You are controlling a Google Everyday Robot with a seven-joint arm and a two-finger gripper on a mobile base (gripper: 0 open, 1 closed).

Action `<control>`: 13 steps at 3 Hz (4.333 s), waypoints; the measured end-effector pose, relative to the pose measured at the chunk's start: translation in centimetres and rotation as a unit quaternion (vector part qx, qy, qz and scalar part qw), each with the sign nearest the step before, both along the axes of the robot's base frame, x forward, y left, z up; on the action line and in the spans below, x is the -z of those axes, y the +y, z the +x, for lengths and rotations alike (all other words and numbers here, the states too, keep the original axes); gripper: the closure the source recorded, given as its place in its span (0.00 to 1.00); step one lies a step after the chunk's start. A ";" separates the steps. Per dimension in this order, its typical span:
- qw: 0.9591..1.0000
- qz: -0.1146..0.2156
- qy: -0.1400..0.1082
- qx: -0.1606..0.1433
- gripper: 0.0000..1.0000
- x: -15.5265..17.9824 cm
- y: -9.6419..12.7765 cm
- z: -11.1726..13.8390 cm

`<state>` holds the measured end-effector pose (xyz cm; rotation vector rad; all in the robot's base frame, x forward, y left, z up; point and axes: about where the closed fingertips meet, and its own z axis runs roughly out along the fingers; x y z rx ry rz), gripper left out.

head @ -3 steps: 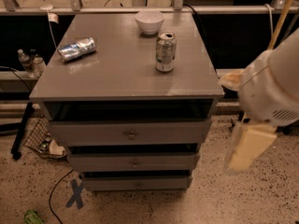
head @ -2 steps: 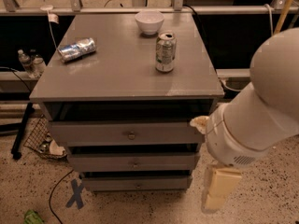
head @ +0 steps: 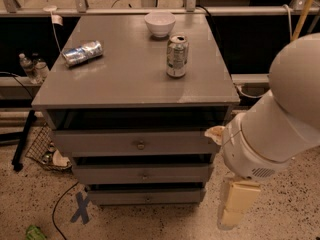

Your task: Open bottom drawer

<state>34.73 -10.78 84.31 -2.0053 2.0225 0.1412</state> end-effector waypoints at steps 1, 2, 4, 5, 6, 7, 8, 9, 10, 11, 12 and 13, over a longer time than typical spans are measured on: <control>0.998 0.014 0.037 -0.042 0.00 6.8 3.2 0.4; 0.994 0.032 0.074 -0.072 0.00 13.0 5.7 0.9; 0.981 0.101 0.148 -0.074 0.00 27.0 10.3 2.1; 0.981 0.101 0.148 -0.074 0.00 27.0 10.3 2.1; 0.982 0.082 0.160 -0.061 0.00 30.3 9.1 3.3; 0.982 0.062 0.173 -0.037 0.00 35.3 7.1 5.1; 0.984 0.057 0.170 0.000 0.00 40.1 4.1 6.3; 0.987 0.063 0.143 0.043 0.00 45.2 1.1 7.5; 0.985 0.068 0.144 0.063 0.00 48.5 0.4 8.7; 0.985 0.069 0.147 0.064 0.00 49.0 0.4 8.6; 0.986 0.066 0.144 0.051 0.00 51.1 1.2 9.3; 0.989 0.063 0.125 0.038 0.00 54.5 2.0 11.1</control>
Offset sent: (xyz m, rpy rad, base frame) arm 0.0160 0.0867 -0.2067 0.1116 0.2414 0.2197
